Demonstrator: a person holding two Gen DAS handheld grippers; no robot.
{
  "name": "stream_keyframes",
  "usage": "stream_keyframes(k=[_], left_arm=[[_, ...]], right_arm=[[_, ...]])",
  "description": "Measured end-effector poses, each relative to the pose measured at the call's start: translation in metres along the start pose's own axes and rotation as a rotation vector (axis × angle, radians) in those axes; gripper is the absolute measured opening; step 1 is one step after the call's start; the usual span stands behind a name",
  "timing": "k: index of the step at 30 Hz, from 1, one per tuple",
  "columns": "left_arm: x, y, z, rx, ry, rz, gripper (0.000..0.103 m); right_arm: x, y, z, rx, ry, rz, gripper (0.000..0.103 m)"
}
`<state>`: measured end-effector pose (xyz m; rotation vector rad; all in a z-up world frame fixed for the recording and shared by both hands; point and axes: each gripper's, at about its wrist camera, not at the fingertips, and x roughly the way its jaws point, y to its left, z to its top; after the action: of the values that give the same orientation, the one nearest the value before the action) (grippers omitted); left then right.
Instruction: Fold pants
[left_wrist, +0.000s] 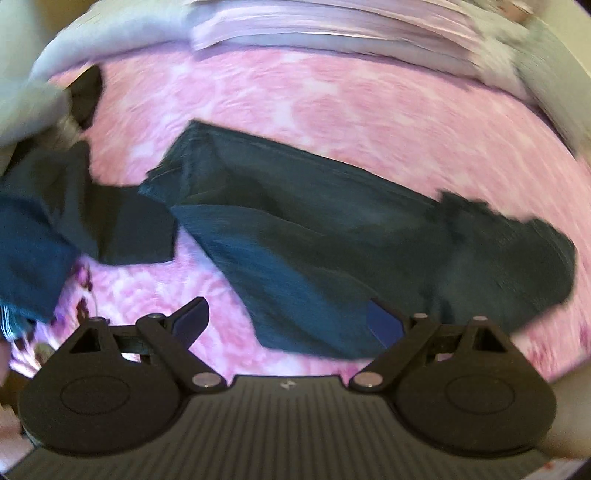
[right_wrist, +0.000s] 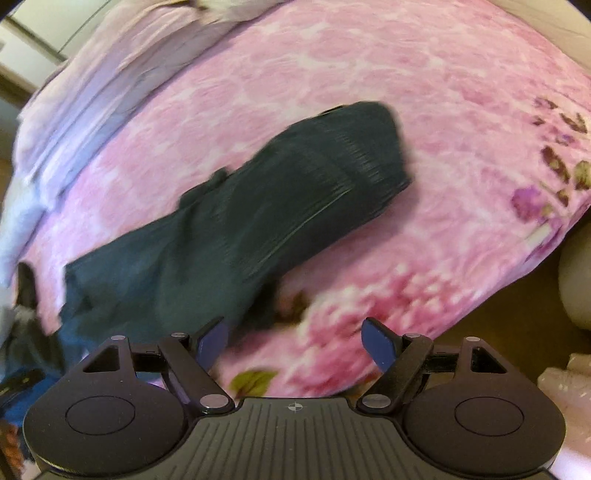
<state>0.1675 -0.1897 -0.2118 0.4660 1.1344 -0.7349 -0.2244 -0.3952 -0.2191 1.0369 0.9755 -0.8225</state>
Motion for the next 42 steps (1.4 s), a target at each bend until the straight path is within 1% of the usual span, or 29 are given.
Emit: stream_keyframes(k=[2, 3, 5, 8, 9, 11, 12, 14, 16, 19, 20, 21, 22, 23, 24, 25, 26, 28, 30, 33, 36, 37, 39, 40, 42], left_arm=[[0.019, 0.017, 0.008, -0.103, -0.003, 0.004, 0.092], [0.030, 0.026, 0.013, -0.156, -0.006, 0.008, 0.092], [0.051, 0.043, 0.024, -0.240, -0.010, 0.024, 0.094], [0.081, 0.066, 0.037, -0.324, -0.009, 0.046, 0.095], [0.092, 0.073, 0.043, -0.335, -0.005, 0.045, 0.095], [0.112, 0.081, 0.055, -0.350, 0.005, 0.075, 0.095], [0.120, 0.086, 0.060, -0.361, 0.007, 0.076, 0.095], [0.132, 0.093, 0.069, -0.396, 0.007, 0.065, 0.095], [0.146, 0.100, 0.078, -0.429, 0.023, 0.056, 0.095], [0.170, 0.103, 0.083, -0.444, 0.061, 0.041, 0.092], [0.179, 0.103, 0.084, -0.443, 0.076, 0.037, 0.086], [0.189, 0.102, 0.084, -0.442, 0.094, 0.028, 0.076], [0.197, 0.100, 0.083, -0.437, 0.109, 0.032, 0.066], [0.204, 0.098, 0.081, -0.425, 0.126, 0.044, 0.038], [0.211, 0.098, 0.081, -0.416, 0.144, 0.046, 0.026], [0.214, 0.100, 0.081, -0.421, 0.149, 0.044, 0.012], [0.214, 0.103, 0.082, -0.437, 0.146, 0.039, 0.006], [0.210, 0.108, 0.088, -0.464, 0.130, 0.015, 0.004], [0.202, 0.112, 0.099, -0.454, 0.093, 0.017, 0.004], [0.187, 0.112, 0.127, -0.458, 0.027, 0.012, 0.004], [0.165, 0.113, 0.161, -0.480, -0.062, 0.006, 0.004], [0.157, 0.113, 0.174, -0.483, -0.095, -0.004, 0.004], [0.133, 0.106, 0.195, -0.486, -0.186, -0.033, 0.004], [0.120, 0.102, 0.203, -0.486, -0.228, -0.048, 0.004], [0.093, 0.093, 0.212, -0.490, -0.314, -0.078, 0.004]], right_arm=[[0.013, -0.021, 0.017, 0.044, -0.012, -0.009, 0.078], [0.020, -0.032, 0.027, 0.087, -0.017, -0.002, 0.078], [0.035, -0.052, 0.043, 0.186, -0.027, 0.030, 0.079], [0.059, -0.077, 0.059, 0.340, -0.044, 0.086, 0.081], [0.067, -0.084, 0.064, 0.387, -0.054, 0.097, 0.081], [0.080, -0.094, 0.071, 0.461, -0.073, 0.118, 0.081], [0.085, -0.098, 0.073, 0.503, -0.086, 0.121, 0.081], [0.092, -0.104, 0.076, 0.578, -0.111, 0.140, 0.081], [0.101, -0.108, 0.079, 0.634, -0.125, 0.158, 0.081], [0.119, -0.112, 0.082, 0.699, -0.130, 0.179, 0.081], [0.124, -0.113, 0.082, 0.717, -0.141, 0.211, 0.080], [0.127, -0.111, 0.083, 0.721, -0.156, 0.221, 0.060], [0.128, -0.106, 0.086, 0.701, -0.177, 0.214, 0.046], [0.128, -0.099, 0.092, 0.663, -0.185, 0.212, 0.027], [0.125, -0.089, 0.100, 0.622, -0.189, 0.203, 0.019], [0.119, -0.077, 0.110, 0.572, -0.204, 0.199, 0.018], [0.111, -0.064, 0.122, 0.512, -0.226, 0.200, 0.016], [0.091, -0.033, 0.148, 0.410, -0.296, 0.240, 0.015], [0.071, -0.004, 0.180, 0.343, -0.368, 0.297, 0.014], [0.041, 0.032, 0.231, 0.275, -0.470, 0.376, 0.014], [0.003, 0.059, 0.278, 0.219, -0.590, 0.463, 0.014], [-0.011, 0.065, 0.289, 0.200, -0.628, 0.496, 0.014], [-0.039, 0.069, 0.307, 0.158, -0.712, 0.568, 0.013], [-0.051, 0.066, 0.312, 0.137, -0.749, 0.605, 0.013], [-0.069, 0.049, 0.311, 0.104, -0.824, 0.666, 0.014]])
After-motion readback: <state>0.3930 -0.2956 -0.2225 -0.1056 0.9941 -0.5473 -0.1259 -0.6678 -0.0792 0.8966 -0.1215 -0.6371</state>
